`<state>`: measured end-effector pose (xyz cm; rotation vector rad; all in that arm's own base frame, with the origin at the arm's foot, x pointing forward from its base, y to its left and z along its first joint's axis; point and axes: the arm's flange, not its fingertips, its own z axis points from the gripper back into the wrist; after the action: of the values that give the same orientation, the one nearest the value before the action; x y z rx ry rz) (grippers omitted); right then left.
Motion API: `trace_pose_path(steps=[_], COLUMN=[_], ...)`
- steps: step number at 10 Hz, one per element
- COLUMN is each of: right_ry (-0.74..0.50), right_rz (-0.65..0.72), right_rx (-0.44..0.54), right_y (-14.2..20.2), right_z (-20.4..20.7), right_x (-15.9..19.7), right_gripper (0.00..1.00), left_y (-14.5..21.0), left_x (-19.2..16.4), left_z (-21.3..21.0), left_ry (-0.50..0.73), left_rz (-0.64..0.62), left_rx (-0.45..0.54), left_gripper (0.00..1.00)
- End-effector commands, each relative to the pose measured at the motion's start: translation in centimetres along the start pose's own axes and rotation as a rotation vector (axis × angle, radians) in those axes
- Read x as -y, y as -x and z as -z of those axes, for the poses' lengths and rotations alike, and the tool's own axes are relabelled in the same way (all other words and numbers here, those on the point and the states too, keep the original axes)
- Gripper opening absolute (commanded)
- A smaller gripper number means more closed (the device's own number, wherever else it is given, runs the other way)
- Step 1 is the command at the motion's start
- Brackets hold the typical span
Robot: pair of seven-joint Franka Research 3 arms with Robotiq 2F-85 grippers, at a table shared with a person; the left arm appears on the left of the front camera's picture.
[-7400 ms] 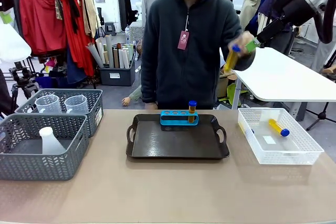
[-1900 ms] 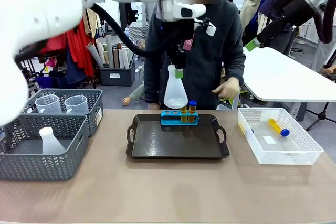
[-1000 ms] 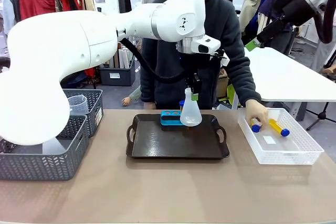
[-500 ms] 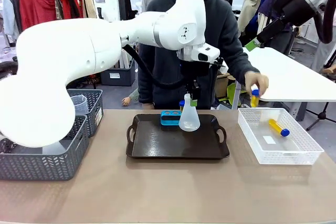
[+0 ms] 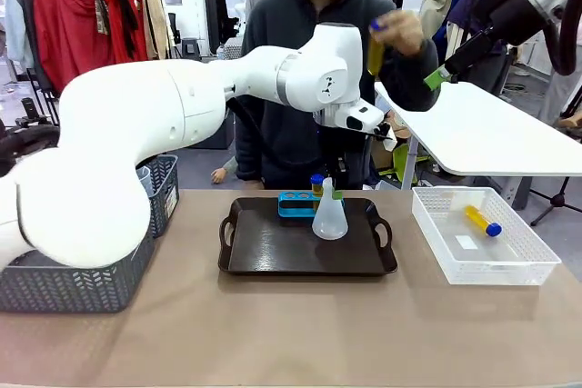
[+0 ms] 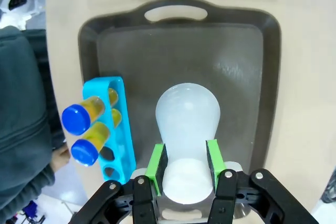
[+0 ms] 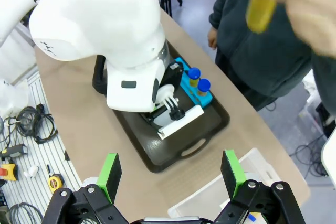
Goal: Prepare the laboratory tools.
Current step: Pick up one Small flask and place it on the Handle tray.
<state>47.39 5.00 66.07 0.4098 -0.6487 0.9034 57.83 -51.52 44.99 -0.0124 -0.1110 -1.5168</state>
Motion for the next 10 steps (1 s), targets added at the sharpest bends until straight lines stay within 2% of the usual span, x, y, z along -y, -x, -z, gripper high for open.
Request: trace_pose_path(steps=[1, 5, 6, 10], right_ry=[-0.001, -0.001, -0.001, -0.001], right_rz=[-0.005, -0.005, -0.005, -0.005], right_rx=[0.003, 0.003, 0.003, 0.003], right_y=[0.0, 0.0, 0.0, 0.0], right_z=[-0.2, -0.2, -0.2, -0.2], right_x=[-0.1, -0.1, -0.1, -0.1], right_gripper=[1.0, 1.0, 1.0, 1.0], left_y=[-1.7, -1.8, -1.8, -0.9], left_x=[-1.2, -0.9, -1.0, -0.9], left_z=[0.0, 1.7, 1.8, 1.0], left_ry=[0.005, 0.043, 0.048, 0.039], left_rz=[0.03, 0.038, 0.04, 0.014], left_rx=[0.002, -0.015, -0.014, 0.006], left_gripper=[0.0, 0.0, 0.04, 0.8])
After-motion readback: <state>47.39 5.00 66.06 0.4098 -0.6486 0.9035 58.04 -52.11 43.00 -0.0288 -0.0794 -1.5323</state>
